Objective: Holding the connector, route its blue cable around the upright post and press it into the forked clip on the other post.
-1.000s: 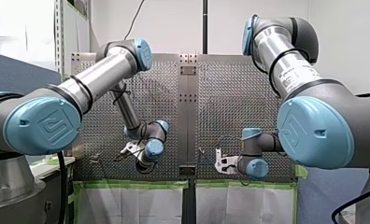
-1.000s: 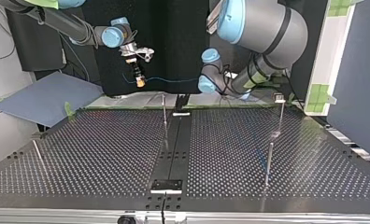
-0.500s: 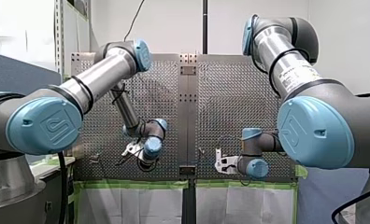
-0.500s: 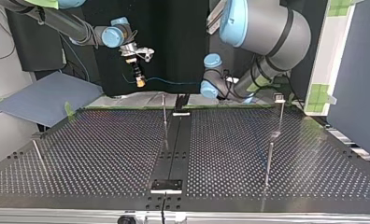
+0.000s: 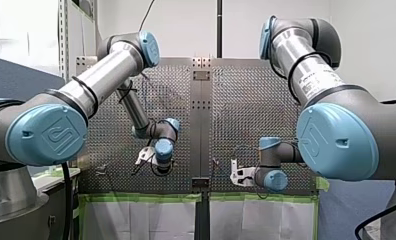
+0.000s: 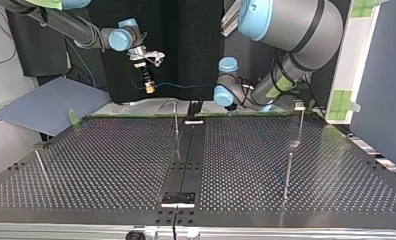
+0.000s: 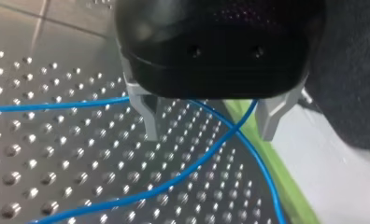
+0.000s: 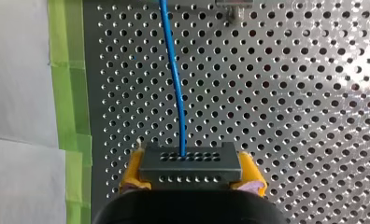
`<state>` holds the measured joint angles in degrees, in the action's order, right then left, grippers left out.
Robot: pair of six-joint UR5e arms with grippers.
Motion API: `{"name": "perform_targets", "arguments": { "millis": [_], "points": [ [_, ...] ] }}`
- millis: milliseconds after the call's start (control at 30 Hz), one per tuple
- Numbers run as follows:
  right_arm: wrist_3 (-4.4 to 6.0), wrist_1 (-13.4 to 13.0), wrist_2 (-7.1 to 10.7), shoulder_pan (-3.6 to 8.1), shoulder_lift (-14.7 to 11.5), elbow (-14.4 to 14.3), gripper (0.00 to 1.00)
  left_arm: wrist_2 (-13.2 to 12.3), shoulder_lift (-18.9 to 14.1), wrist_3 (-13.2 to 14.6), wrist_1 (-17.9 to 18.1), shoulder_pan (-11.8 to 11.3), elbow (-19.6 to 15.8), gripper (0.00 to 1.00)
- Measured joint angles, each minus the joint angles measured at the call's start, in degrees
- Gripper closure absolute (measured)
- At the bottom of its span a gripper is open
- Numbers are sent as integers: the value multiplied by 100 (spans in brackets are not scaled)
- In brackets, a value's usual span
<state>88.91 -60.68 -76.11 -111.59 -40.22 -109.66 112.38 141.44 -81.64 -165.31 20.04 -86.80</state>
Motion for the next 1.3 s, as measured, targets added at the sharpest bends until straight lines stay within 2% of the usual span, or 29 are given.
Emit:
{"name": "perform_targets", "arguments": {
  "millis": [300, 433, 867, 1100, 1300],
  "points": [
    [5, 2, -1, 25, 0, 0, 100, -423, -3, -424, 85, 28, -228, 0],
    [5, 3, -2, 26, 0, 0, 100, -440, -3, -621, 150, 42, -313, 0],
    [10, -28, -1, 33, 0, 0, 100, 70, -12, -1189, 232, 123, -456, 0],
    [11, -32, -1, 37, 0, 3, 100, 498, -16, -1616, 290, 98, -458, 0],
    [9, -33, 1, 37, 0, 8, 100, 786, -17, -1824, 322, 69, -457, 0]
  ]
}}
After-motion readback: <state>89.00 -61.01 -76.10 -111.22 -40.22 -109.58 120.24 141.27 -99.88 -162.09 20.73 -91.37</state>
